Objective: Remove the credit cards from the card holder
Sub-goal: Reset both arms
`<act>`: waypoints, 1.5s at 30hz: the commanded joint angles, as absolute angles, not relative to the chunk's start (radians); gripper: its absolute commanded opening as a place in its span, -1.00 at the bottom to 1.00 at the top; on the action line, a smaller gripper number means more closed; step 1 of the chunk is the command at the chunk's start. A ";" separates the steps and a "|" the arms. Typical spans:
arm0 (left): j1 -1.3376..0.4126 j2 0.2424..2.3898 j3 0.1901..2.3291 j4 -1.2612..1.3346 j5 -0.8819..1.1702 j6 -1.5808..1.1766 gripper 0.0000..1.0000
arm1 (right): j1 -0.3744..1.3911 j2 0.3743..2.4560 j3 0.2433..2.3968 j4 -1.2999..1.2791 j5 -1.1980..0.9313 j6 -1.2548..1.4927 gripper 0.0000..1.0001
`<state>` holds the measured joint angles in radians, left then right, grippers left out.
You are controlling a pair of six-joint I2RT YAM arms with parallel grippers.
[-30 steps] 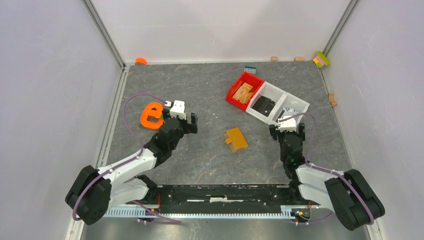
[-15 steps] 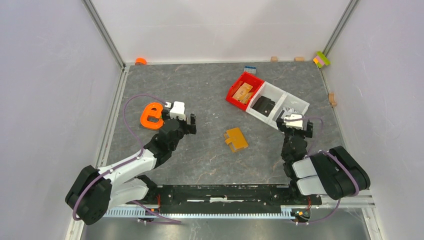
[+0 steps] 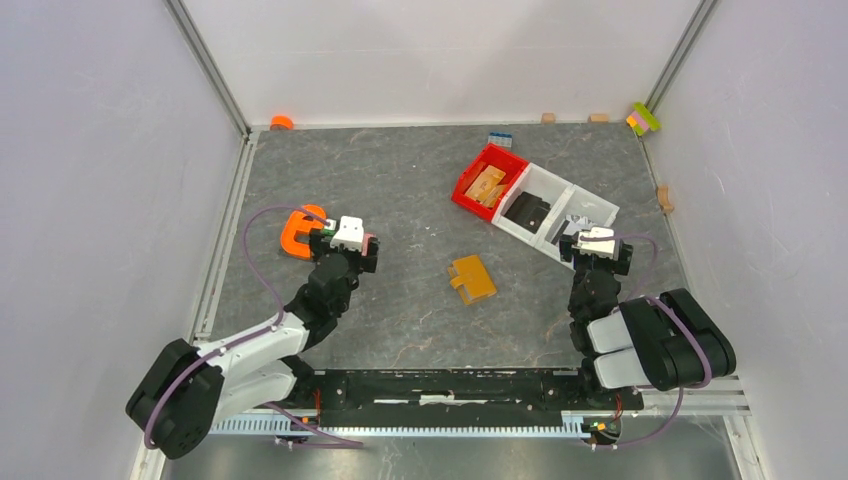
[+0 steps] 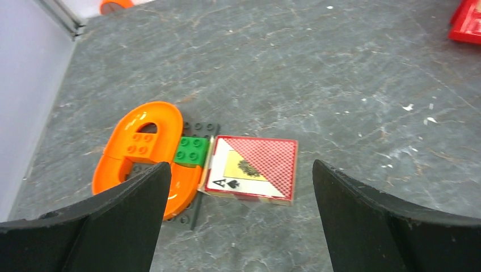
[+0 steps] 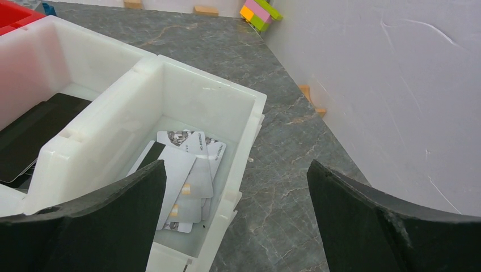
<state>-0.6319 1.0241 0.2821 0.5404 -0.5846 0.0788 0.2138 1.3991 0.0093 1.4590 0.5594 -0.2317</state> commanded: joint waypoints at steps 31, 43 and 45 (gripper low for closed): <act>-0.116 1.469 0.255 1.067 -0.156 0.046 0.64 | 0.210 1.399 -0.124 1.533 0.538 -0.213 0.96; -0.112 1.475 0.263 1.068 -0.209 0.019 1.00 | 0.210 1.400 -0.124 1.533 0.538 -0.213 0.96; -0.113 1.475 0.263 1.071 -0.209 0.020 1.00 | 0.210 1.399 -0.123 1.533 0.537 -0.213 0.96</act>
